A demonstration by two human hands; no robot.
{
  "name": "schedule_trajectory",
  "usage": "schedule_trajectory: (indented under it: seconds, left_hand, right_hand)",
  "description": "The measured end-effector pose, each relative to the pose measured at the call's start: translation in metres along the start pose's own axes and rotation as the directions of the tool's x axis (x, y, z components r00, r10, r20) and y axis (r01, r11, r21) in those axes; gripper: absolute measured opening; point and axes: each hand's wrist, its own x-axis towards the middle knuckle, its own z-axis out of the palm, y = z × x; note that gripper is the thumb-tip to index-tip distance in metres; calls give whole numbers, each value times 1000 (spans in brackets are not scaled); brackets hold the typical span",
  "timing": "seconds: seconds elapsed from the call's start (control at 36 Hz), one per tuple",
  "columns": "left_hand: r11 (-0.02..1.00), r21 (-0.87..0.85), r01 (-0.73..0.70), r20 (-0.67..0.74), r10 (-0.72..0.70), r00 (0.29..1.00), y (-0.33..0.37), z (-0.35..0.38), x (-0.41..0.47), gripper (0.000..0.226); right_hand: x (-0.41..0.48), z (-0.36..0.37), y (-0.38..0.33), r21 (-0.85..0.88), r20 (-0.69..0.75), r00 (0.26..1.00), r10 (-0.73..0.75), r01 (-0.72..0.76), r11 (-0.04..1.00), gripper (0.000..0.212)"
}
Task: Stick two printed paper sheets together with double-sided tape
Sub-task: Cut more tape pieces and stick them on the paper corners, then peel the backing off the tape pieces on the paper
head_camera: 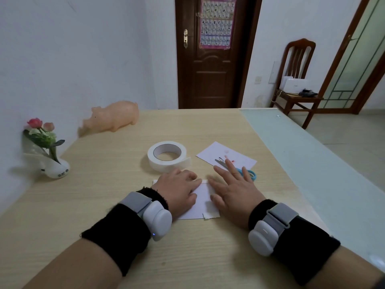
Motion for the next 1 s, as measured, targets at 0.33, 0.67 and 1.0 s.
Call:
schedule_trajectory:
  seconds: [0.33,0.67,1.0]
  left_hand:
    - [1000,4,-4,9,4,1000,-1,1,0,49]
    - [998,-54,38,-12,-39,999,-3,-8,5,60]
    - [969,-132,207,165,-184,969,-3,-33,15,57]
  right_hand:
    - [0,-2,0,78,5,1000,-2,2,997,85]
    - [1,-1,3,78,-107,994,31,-23,997,88]
    - [0,-5,2,82,-19,998,68,-66,994,62]
